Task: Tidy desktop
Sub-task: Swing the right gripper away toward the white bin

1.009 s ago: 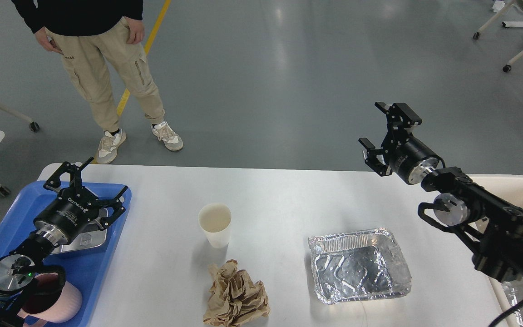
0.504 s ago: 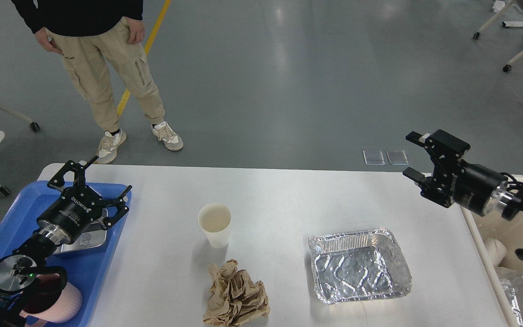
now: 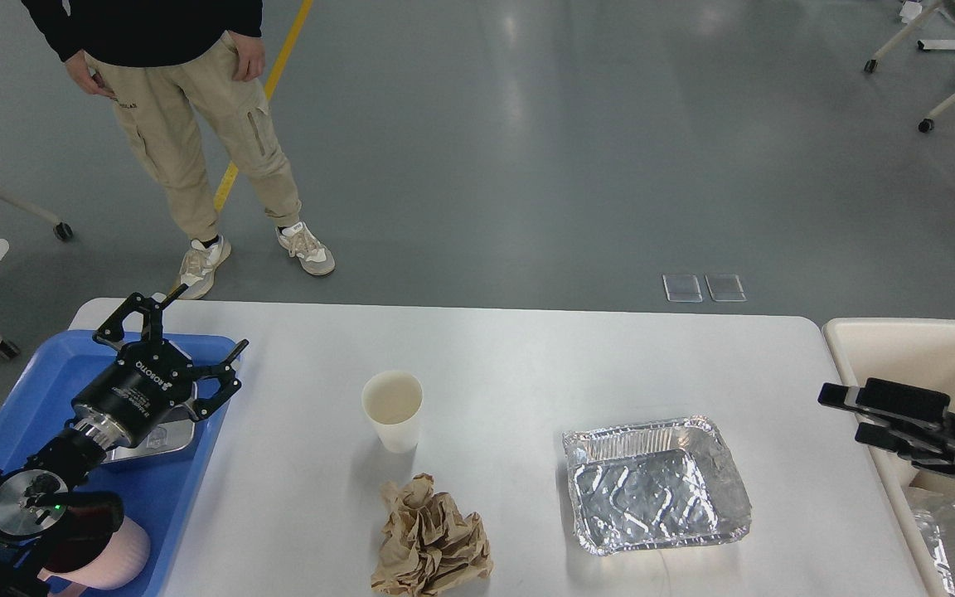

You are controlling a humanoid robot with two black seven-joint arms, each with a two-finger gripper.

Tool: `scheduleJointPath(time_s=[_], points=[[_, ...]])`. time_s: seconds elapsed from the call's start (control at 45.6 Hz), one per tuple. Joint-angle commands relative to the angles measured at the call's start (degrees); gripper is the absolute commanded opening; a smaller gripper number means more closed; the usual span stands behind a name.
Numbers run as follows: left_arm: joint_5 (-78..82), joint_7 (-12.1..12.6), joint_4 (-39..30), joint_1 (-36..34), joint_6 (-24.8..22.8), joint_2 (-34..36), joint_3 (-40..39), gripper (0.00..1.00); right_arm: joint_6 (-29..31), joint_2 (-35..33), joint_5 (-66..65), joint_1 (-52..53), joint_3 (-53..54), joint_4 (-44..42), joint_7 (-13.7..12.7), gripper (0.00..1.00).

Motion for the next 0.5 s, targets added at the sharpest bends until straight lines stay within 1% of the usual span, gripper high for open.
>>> scheduleJointPath(time_s=[0.0,0.241,0.307,0.482], points=[[0.0,0.0,0.0,0.1,-0.7,-0.1,0.0,0.98,-0.4,-3.7,0.0,-0.4,-0.3,2.4,-0.1,1.0],[0.0,0.0,0.1,0.2,-1.5,-0.1,0.0,0.98,-2.0,-9.7,3.4,-0.8,-1.4,4.7,0.0,1.0],[0.0,0.0,0.1,0.0,-1.5,-0.2,0.0,0.98,-2.7,-10.0,3.4,-0.8,-2.1,5.2,-0.1,1.0],[0.0,0.0,0.1,-0.1,-1.4,-0.7,0.0,0.98,-7.2,-9.4,3.4,-1.0,-3.2,5.1,-0.7,1.0]])
